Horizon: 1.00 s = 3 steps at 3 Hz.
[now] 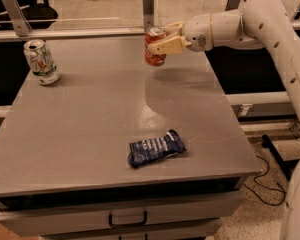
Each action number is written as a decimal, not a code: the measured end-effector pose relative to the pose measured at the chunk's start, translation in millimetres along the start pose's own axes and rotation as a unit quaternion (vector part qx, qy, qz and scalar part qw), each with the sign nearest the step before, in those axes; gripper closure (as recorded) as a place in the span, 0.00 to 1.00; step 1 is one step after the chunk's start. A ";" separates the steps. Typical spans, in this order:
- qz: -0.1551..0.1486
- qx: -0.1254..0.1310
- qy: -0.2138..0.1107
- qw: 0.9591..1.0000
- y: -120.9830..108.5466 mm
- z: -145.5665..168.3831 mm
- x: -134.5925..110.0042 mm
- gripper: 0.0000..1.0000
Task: Move coke can near rxbar blueberry
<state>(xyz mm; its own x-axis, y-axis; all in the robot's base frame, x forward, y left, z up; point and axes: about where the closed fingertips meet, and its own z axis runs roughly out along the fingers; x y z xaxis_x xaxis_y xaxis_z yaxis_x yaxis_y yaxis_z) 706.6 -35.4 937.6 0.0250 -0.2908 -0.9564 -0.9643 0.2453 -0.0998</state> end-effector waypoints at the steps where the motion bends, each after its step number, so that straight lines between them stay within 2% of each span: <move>1: -0.002 -0.023 0.002 1.000 12.0 2.1 0.5 1.00; 2: -0.001 -0.022 0.002 1.000 11.3 2.7 0.5 1.00; 3: -0.008 -0.043 0.017 0.999 39.1 5.5 6.0 1.00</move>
Offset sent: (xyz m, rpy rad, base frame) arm -0.0162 0.0046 -0.0068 -0.0185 0.0390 0.0688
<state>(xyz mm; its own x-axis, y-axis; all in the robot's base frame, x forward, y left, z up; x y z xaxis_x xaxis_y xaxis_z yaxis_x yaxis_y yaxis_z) 670.5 -22.6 926.4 0.0336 -0.3254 -0.9450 -0.9831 0.1594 -0.0899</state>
